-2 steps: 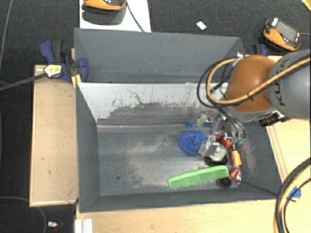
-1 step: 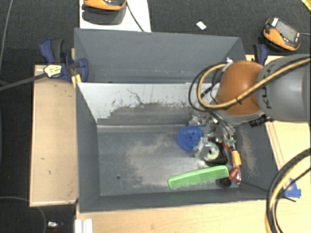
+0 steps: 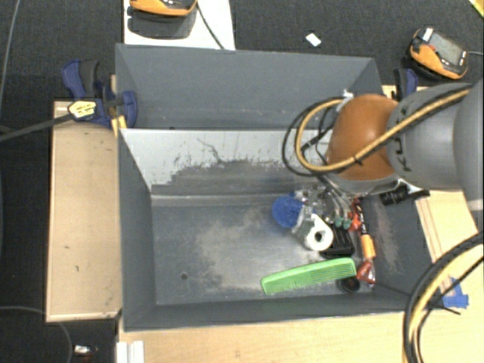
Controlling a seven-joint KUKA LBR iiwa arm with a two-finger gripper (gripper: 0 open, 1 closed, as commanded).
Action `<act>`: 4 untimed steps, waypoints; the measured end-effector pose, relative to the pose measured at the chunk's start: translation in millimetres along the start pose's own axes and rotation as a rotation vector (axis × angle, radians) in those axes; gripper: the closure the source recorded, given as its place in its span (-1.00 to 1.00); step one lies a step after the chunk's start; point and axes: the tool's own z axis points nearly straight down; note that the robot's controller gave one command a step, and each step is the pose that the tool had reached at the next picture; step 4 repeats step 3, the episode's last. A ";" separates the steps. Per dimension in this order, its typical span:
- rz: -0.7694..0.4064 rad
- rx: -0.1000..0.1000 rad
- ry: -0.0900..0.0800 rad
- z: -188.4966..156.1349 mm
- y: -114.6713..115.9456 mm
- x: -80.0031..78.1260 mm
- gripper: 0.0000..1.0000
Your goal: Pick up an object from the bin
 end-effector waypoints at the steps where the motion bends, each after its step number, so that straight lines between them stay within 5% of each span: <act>1: 0.000 0.000 0.000 0.0 0.1 0.0 1.00; 4: 0.002 -0.001 -0.008 -32.2 0.2 -1.2 1.00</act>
Offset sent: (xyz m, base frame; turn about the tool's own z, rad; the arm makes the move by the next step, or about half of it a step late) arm -0.0001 0.0000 0.0407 0.0002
